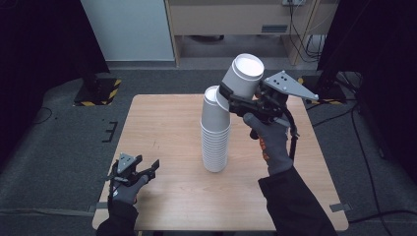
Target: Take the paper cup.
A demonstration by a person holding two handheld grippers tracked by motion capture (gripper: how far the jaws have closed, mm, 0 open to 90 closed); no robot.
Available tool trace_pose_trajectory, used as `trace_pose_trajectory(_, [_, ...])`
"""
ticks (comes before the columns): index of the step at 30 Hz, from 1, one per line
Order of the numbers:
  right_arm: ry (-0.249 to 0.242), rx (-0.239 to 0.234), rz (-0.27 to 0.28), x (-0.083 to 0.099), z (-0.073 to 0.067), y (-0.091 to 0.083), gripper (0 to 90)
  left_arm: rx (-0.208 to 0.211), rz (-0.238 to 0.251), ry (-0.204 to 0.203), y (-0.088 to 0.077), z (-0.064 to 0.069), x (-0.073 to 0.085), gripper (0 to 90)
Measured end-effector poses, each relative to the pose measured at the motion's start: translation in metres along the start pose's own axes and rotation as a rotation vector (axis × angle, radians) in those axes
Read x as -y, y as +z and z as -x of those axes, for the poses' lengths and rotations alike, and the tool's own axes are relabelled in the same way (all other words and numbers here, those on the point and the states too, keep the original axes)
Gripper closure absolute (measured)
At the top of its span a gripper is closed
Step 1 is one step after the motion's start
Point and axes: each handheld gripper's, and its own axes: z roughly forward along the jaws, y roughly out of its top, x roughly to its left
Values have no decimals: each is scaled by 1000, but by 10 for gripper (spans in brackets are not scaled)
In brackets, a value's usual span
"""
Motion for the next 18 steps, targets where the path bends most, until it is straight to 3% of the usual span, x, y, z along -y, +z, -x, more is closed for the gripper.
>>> trace_pose_trajectory(18, [36,28,-5,19,17,-41,155,6,5,12,0,4,-1,233])
